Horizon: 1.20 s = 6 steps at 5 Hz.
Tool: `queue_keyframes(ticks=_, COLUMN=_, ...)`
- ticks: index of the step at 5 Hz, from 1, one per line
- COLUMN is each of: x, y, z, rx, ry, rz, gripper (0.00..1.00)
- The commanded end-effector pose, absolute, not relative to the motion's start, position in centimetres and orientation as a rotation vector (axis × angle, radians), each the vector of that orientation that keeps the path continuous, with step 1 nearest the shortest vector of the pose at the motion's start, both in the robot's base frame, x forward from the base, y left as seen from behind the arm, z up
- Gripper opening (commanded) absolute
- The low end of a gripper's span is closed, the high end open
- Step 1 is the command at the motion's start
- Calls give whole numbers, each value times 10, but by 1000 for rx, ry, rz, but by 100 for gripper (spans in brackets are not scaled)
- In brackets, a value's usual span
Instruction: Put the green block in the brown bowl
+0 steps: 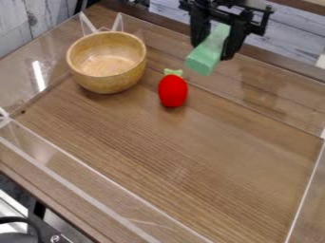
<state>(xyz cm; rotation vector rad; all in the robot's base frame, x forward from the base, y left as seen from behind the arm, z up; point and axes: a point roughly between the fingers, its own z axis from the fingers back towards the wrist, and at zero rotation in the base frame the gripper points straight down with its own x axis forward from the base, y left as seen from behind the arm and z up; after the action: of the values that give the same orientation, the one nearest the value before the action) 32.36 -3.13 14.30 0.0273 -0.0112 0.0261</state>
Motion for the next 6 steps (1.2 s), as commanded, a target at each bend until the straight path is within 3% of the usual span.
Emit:
queue_keyframes(ticks=1, x=320, y=-29, z=169, rx=18, ry=-77, rz=71, gripper=0)
queue_keyframes(ticks=2, x=316, y=-19, z=177, rx=12, ry=-84, rz=56, gripper=0)
queue_keyframes(ticks=5, x=302, y=90, z=178, rx=47, ry=-70, rz=356, gripper=0)
queue_keyframes(ticks=6, x=298, y=115, z=162, rx=72, ry=-63, rz=347, gripper=0)
